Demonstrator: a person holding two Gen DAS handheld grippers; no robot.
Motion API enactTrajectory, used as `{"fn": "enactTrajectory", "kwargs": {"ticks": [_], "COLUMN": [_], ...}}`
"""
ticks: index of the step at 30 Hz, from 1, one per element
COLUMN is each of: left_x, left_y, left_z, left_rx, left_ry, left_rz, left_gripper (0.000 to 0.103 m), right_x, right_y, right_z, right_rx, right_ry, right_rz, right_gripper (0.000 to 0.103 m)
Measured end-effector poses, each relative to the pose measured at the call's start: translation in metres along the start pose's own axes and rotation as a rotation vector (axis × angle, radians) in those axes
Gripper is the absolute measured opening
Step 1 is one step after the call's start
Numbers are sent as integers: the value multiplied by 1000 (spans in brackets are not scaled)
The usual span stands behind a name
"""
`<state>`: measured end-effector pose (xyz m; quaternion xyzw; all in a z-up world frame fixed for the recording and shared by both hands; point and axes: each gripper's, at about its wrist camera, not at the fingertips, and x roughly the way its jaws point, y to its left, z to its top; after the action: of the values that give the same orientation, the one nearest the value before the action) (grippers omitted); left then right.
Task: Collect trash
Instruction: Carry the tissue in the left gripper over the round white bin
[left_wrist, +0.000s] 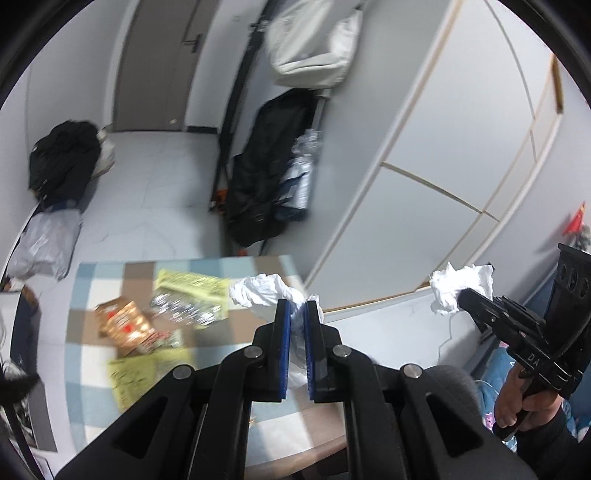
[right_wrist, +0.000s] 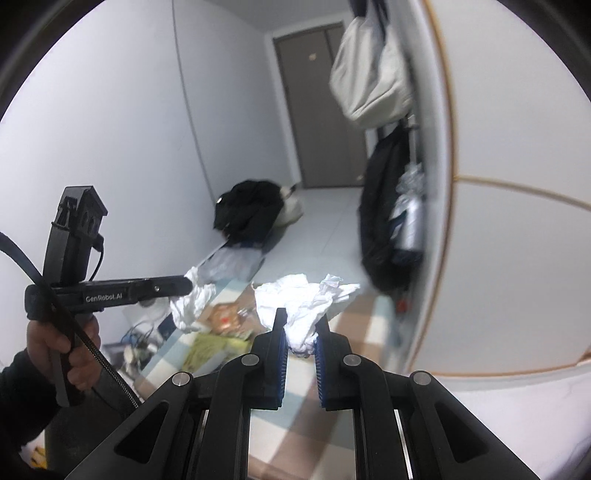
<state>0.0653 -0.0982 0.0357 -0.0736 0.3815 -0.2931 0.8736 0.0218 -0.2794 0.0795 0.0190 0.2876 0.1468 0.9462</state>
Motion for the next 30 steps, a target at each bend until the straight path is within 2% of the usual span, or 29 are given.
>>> {"fn": "enactTrajectory", "kwargs": {"ticks": [7,14,22,30], "left_x": [22,59,122,197], "left_y": [-50,-99,-132,-140], "left_z": [12,16,8,-18], "left_rx": [72,153,170,159], "left_ry": [18,77,207,373], "left_rz": [-64,-123,-191,-186], "left_gripper": [4,4,4,4], "right_x": [-38,-65,-73,-42], "right_y": [-44,-92,-159,-213], "right_z": [-8,-27,-66,-121], "right_rx": [57,121,270,438], "right_ry": [-44,-50,1,116], "right_rz": [-98,-207,-333,-378], "right_gripper": [12,12,12,12]}}
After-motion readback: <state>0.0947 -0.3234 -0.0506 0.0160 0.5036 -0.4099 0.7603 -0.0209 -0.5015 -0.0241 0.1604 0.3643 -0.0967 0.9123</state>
